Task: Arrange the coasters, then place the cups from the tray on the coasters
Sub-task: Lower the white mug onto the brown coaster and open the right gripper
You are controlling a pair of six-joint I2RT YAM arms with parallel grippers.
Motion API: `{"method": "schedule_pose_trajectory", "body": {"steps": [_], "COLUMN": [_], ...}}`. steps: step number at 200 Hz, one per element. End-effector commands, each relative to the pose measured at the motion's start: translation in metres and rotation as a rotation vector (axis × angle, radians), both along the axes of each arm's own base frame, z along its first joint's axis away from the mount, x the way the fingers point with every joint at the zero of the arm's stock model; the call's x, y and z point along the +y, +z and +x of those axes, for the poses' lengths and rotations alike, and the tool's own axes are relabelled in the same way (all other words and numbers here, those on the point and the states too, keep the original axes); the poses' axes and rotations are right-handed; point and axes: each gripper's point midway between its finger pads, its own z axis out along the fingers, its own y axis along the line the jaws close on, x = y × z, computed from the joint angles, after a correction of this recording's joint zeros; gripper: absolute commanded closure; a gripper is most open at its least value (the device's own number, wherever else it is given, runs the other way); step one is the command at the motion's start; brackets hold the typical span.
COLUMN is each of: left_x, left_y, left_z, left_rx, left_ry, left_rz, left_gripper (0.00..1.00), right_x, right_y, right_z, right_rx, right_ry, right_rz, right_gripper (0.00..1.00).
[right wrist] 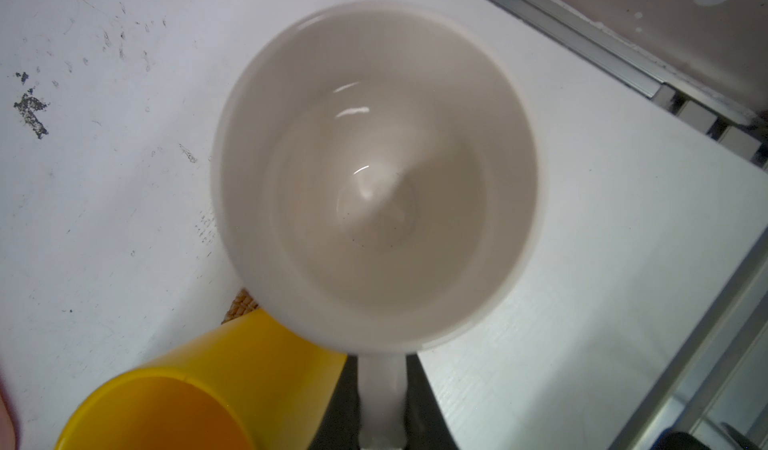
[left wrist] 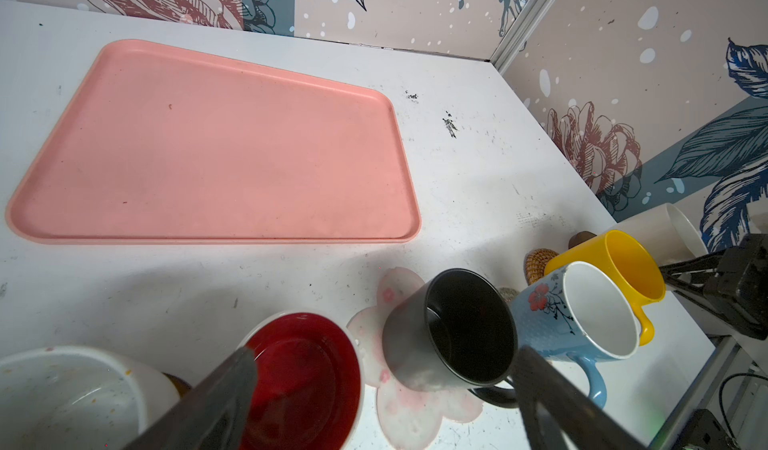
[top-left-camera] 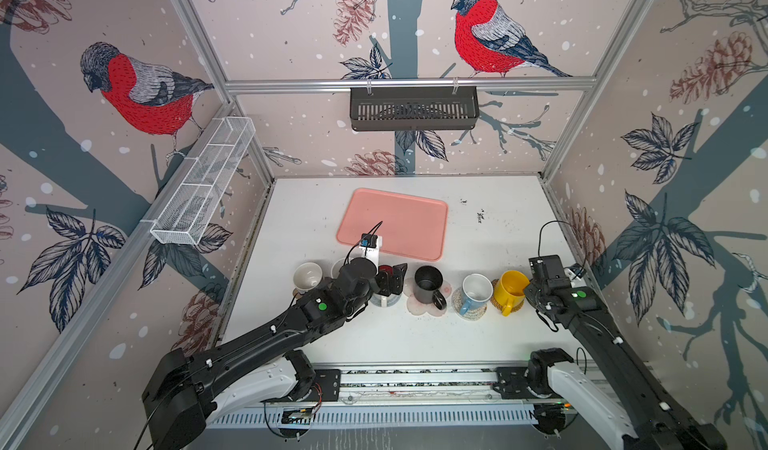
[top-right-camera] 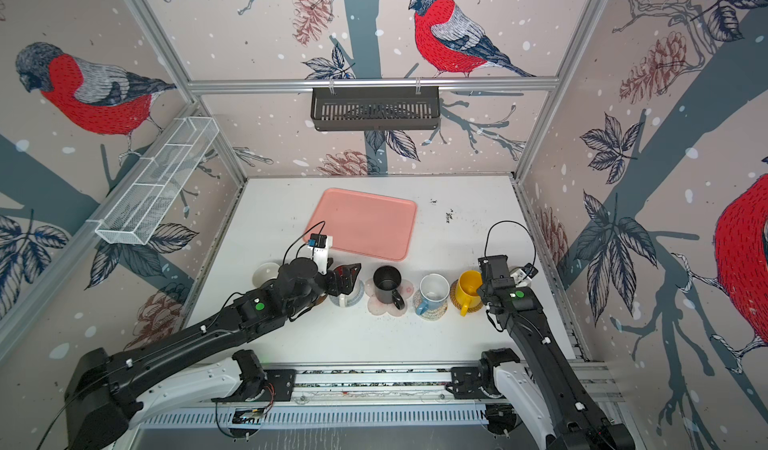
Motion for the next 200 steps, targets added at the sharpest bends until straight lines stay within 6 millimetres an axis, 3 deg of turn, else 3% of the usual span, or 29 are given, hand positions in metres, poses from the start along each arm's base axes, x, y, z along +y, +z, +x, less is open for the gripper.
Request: {"method": "schedule_pose_trajectory", "body": {"steps": [1, 139, 172, 200], "left_x": [-0.001, -0.002, -0.002, -0.002], "left_y": [0.008, 0.007, 0.008, 0.007], "left_z": [0.002, 0.001, 0.002, 0.002], "left_rx": [-0.020, -0.014, -0.016, -0.015], "left_ry": [0.008, -0.001, 0.001, 0.002], "left_rz": [-0.020, -0.019, -0.018, -0.015], "left_gripper": [0.04, 0.04, 0.04, 0.04], "right_x": [-0.008, -0.003, -0.001, -0.003], "right_y": [0.011, -0.004, -0.007, -0.005], "right_z": [0.002, 0.005, 0.006, 0.006], "right_rx": [0.000, 0.063, 0.057, 0.054], "right_ry": [-0.006, 0.042, 0.052, 0.048], "right_rz": [-0.055, -0.039, -0.031, -0.036], "right_gripper": [0.96, 0.94, 0.89, 0.76]}}
